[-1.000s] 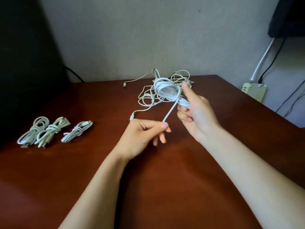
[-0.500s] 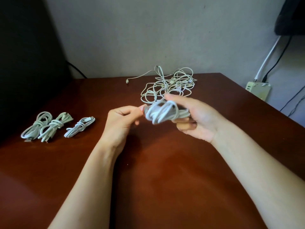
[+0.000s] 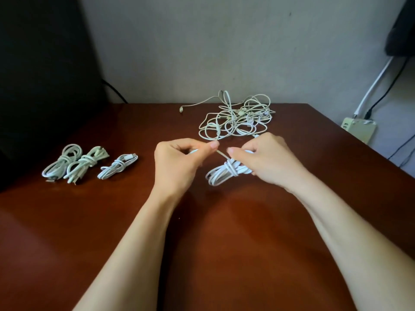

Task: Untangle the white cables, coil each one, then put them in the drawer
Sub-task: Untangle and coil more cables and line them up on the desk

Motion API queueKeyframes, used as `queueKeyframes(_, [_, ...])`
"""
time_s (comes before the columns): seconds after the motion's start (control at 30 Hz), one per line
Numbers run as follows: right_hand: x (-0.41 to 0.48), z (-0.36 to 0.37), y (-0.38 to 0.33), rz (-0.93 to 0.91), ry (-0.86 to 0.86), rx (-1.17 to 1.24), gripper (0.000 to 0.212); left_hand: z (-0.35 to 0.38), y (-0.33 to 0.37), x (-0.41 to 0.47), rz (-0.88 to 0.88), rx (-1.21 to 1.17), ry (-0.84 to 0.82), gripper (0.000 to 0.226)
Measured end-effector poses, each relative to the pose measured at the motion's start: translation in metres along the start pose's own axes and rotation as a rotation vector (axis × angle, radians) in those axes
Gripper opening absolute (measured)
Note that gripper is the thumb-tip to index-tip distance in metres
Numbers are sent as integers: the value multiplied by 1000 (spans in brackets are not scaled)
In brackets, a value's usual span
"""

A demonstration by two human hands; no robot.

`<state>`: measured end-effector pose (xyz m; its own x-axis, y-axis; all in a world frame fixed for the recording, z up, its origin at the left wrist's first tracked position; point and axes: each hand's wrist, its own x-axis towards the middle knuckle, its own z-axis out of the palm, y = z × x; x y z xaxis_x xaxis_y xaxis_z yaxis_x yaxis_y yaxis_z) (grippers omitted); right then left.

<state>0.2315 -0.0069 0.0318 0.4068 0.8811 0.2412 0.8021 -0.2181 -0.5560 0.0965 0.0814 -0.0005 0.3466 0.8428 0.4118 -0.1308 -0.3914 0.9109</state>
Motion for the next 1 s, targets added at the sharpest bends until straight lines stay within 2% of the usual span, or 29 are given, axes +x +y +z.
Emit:
queueKeyframes(0.2, [6,11,11,20,274,-181,51,8,2,-7,15,-2,-131,37])
queueKeyframes(0.43, [19,12,37,79,497,-28,53,20,7,-16,-63,-49,-436,12])
queueKeyframes(0.53, [19,13,34,100,537,68,55,22,4,-17,-140,-88,-455,9])
queueKeyframes(0.6, [20,14,32,135,561,246,56,22,3,-17,-212,-124,-441,9])
queueKeyframes(0.67, [20,14,28,179,542,554,52,22,2,-17,-299,-182,-429,9])
queueKeyframes(0.73, [18,15,20,206,431,897,40,22,1,-17,-388,-259,-422,12])
queueKeyframes(0.8, [13,13,10,219,323,1139,34,20,1,-15,-473,-341,-408,18])
queueKeyframes(0.9, [10,9,1,213,227,1338,31,16,3,-11,-598,-472,-389,12])
queueKeyframes(1.0, [9,9,-2,186,141,1420,30,13,3,-5,-650,-584,-326,14])
